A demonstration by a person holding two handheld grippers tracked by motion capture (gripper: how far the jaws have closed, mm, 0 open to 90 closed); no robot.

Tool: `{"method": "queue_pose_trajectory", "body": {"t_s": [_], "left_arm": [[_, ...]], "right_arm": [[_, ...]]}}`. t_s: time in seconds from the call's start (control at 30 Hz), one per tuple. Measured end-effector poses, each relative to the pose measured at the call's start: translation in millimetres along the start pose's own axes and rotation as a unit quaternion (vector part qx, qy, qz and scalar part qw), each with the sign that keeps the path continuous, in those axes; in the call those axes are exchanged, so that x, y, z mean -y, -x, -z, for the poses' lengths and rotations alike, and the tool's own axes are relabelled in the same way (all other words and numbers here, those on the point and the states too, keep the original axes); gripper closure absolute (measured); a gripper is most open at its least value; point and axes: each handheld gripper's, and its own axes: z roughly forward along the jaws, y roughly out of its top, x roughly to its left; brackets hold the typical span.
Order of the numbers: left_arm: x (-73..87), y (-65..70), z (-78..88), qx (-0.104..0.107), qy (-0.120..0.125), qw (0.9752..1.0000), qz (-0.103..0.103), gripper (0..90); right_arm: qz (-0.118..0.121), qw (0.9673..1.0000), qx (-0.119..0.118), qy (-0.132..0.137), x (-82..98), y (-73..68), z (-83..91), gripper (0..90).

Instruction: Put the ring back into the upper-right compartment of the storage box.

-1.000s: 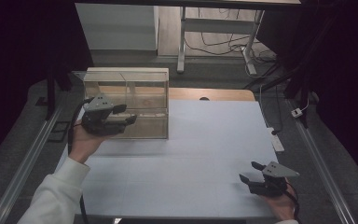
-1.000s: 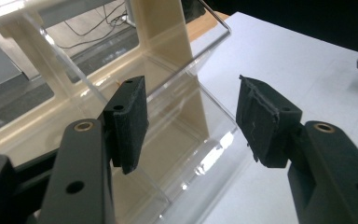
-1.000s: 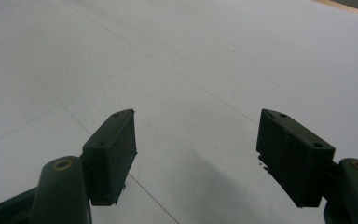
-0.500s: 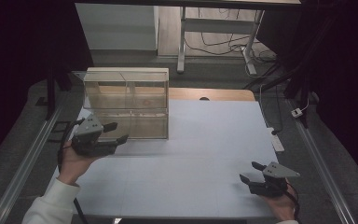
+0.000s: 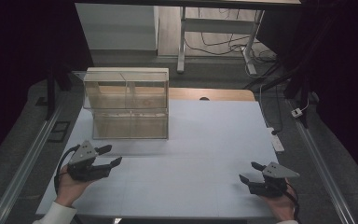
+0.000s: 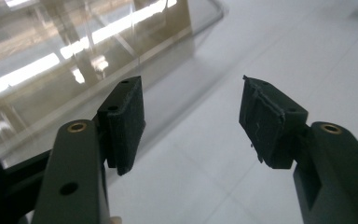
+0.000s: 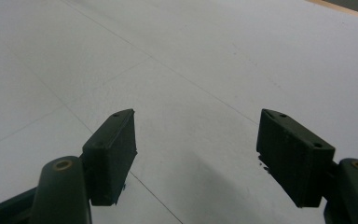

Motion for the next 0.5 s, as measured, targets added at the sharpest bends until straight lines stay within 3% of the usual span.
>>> {"method": "queue_pose_trajectory", "body": {"t_s": [0.23, 0.5], "left_arm": [[30.7, -0.2, -9.5, 0.001, -0.037, 0.9993, 0.010, 39.1], [37.3, -1.2, -17.8, 0.006, -0.050, 0.9986, 0.017, 38.9]], "right_arm": [[0.001, 1.0000, 0.000, 0.000, -0.1, -0.5, -0.1, 27.7], [0.005, 1.0000, 0.000, 0.004, -1.0, -1.2, 0.3, 27.8]]}}
